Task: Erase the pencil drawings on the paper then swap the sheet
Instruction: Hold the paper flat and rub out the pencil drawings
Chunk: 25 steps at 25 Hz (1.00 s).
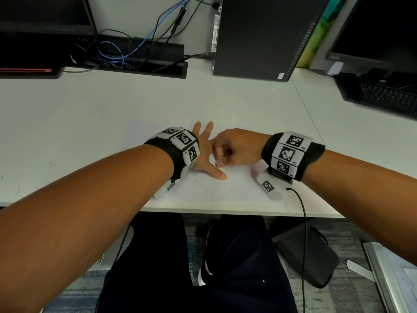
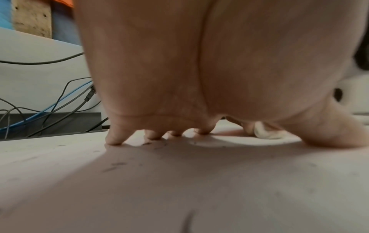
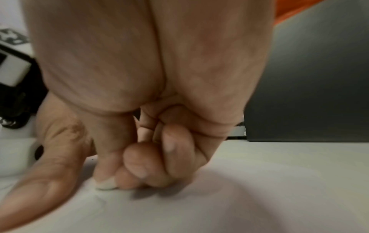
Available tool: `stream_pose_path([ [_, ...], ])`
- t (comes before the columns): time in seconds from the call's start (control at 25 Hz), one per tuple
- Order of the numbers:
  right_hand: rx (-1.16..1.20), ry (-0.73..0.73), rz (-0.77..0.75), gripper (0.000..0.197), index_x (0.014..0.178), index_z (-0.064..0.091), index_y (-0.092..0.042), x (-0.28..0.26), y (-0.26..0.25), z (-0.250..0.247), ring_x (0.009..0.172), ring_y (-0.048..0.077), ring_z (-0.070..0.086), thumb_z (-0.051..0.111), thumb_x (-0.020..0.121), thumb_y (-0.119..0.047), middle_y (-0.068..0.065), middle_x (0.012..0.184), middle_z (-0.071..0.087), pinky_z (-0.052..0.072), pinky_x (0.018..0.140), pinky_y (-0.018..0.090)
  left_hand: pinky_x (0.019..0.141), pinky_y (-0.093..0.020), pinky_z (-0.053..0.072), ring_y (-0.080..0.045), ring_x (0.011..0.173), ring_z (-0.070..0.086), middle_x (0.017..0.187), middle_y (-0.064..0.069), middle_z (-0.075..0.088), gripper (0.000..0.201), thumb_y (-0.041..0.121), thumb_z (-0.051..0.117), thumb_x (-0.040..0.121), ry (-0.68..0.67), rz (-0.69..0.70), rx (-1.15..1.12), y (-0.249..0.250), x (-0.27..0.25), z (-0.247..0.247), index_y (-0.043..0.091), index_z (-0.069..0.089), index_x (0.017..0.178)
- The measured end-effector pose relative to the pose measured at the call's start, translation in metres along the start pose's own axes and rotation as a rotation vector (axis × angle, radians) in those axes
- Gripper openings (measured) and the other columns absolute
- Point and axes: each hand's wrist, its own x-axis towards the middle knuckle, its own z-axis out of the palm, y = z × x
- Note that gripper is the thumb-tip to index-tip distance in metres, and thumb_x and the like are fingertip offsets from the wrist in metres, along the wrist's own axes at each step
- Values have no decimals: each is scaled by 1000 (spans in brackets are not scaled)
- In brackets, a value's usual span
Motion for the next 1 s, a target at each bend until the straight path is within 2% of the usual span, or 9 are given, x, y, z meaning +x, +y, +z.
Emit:
stream_pose_path([
  [0.16, -20, 79, 41, 16, 73, 63, -18, -2, 3, -4, 61, 3, 53, 73, 85, -22, -8, 68, 62, 39, 60, 18, 114, -63, 0, -35, 145, -25, 158, -5, -33, 128, 92, 52, 59, 4, -16, 11, -4, -8, 4, 37, -16, 153],
  [0.28, -3, 73, 52, 19, 70, 61, -21, -5, 0, 0, 58, 2, 51, 72, 85, -23, -13, 63, 56, 37, 57, 17, 114, -66, 1, -34, 146, -26, 156, -2, -36, 134, 97, 45, 56, -15, -16, 47, -16, -20, 16, 33, -28, 148],
  [0.48, -31, 103, 52, 24, 67, 57, -23, -8, -9, 0, 56, -1, 49, 71, 86, -21, -13, 61, 54, 35, 56, 17, 113, -68, -2, -32, 145, -29, 155, 0, -38, 133, 99, 45, 51, -41, 0, 11, -24, -29, 23, 41, -30, 145],
  [0.6, -6, -38, -28, 24, 66, 57, -24, -16, -23, 13, 52, -3, 49, 72, 86, -23, -14, 59, 53, 35, 54, 10, 112, -69, -2, -33, 145, -28, 156, 0, -37, 132, 97, 48, 53, -34, -2, 12, -21, -29, 22, 42, -27, 146],
  [0.68, -54, -55, -67, 20, 70, 60, -21, -14, -26, 13, 54, -3, 50, 71, 86, -23, -14, 60, 55, 36, 55, 8, 112, -69, -2, -33, 145, -28, 156, -1, -37, 131, 97, 48, 53, -33, -4, 15, -21, -29, 23, 43, -26, 147],
  [0.8, -58, 100, 14, 15, 73, 63, -18, -3, -15, -3, 61, 1, 53, 70, 85, -21, -12, 66, 59, 42, 66, 21, 112, -69, -2, -33, 145, -29, 156, -1, -37, 133, 98, 47, 51, -44, -1, 9, -20, -30, 23, 42, -27, 147],
  [0.84, -43, 104, 38, 15, 72, 63, -18, -4, -14, -4, 61, 1, 53, 70, 85, -21, -13, 65, 58, 42, 66, 22, 112, -69, -2, -33, 145, -29, 156, 0, -37, 133, 98, 48, 51, -41, -2, 7, -19, -30, 23, 42, -27, 147],
  [1.0, -22, -84, -35, 18, 71, 62, -19, -15, -28, 12, 55, -2, 50, 71, 86, -23, -13, 61, 56, 38, 55, 10, 113, -68, -1, -33, 145, -27, 156, 0, -36, 131, 96, 48, 54, -31, -11, 13, -21, -32, 22, 43, -27, 146],
])
